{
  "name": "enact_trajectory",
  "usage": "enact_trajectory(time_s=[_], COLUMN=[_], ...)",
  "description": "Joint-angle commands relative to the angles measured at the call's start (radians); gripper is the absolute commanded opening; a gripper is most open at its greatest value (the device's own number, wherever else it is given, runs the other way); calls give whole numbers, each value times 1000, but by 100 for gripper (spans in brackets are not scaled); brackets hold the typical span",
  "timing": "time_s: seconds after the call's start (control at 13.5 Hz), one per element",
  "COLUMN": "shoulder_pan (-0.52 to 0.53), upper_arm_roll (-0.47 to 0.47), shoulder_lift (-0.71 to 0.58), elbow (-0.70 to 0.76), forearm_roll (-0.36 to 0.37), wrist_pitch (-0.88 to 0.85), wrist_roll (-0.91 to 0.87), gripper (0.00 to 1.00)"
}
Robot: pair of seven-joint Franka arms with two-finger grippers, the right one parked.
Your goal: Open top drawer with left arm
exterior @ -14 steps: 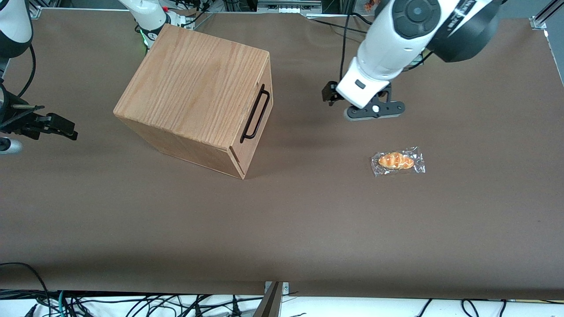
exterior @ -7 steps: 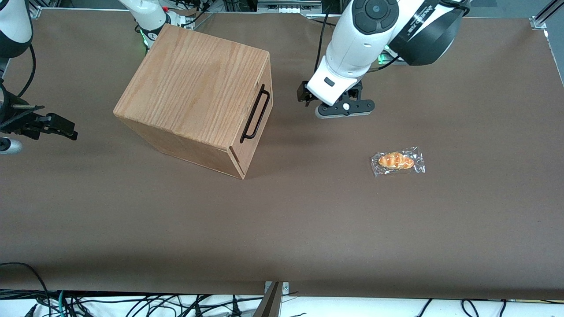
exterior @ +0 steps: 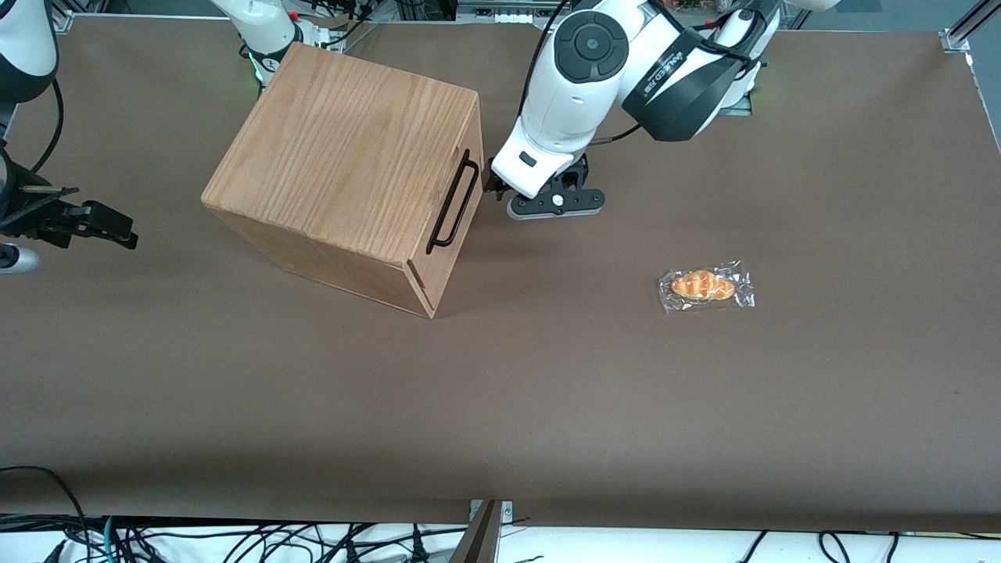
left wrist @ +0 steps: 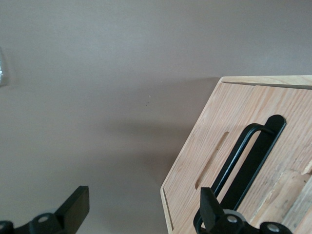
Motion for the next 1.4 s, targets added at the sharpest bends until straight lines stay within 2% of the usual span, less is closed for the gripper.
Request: enact_trajectory(time_s=[0.0,1.33], shoulder_pan=[-10,-109], upper_arm_roll=[7,9], shoulder_lift=[28,123], elbow=[37,37], forearm_roll=[-18,-10], wrist_pitch=[38,138], wrist_roll=[-11,55], gripper=[100,100])
